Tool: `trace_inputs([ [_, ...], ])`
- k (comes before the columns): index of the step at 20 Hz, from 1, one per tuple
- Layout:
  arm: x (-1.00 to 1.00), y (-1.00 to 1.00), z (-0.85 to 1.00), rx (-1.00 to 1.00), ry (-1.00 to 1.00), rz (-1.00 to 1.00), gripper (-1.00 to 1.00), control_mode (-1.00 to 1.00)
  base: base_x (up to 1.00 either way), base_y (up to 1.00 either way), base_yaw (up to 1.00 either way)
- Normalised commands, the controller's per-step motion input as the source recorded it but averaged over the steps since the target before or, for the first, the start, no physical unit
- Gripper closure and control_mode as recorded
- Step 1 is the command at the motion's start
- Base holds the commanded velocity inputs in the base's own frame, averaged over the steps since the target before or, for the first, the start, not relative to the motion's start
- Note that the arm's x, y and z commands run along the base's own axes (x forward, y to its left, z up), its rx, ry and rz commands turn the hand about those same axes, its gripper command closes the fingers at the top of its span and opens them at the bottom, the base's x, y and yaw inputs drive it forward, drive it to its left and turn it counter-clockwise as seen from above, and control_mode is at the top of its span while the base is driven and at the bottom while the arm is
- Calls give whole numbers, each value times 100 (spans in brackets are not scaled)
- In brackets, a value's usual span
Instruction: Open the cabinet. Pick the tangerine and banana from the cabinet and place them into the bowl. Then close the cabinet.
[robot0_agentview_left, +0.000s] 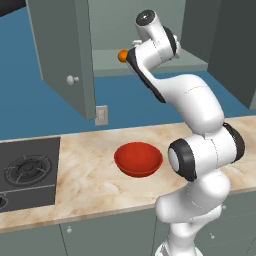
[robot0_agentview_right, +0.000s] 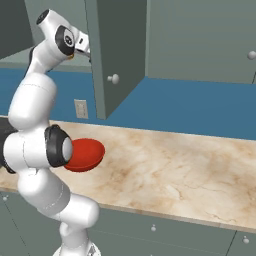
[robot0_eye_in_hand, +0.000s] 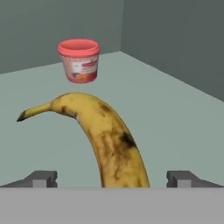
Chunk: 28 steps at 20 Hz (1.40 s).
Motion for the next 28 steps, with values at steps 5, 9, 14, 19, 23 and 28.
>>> trace_inputs([
  [5, 7, -16, -28, 2, 0, -5, -100, -100, 0, 0, 0],
  [9, 4, -18, -29, 6, 0, -4, 100, -100, 0, 0, 0],
  [14, 9, -4, -13, 1, 2, -4, 100, -100, 0, 0, 0],
  [19, 0, 0, -11, 0, 0, 0, 100, -100, 0, 0, 0],
  [23, -6, 0, -16, 0, -17, 0, 100, -100, 0, 0, 0],
  [28, -51, 0, 4, -1, -28, 0, 100, -100, 0, 0, 0],
])
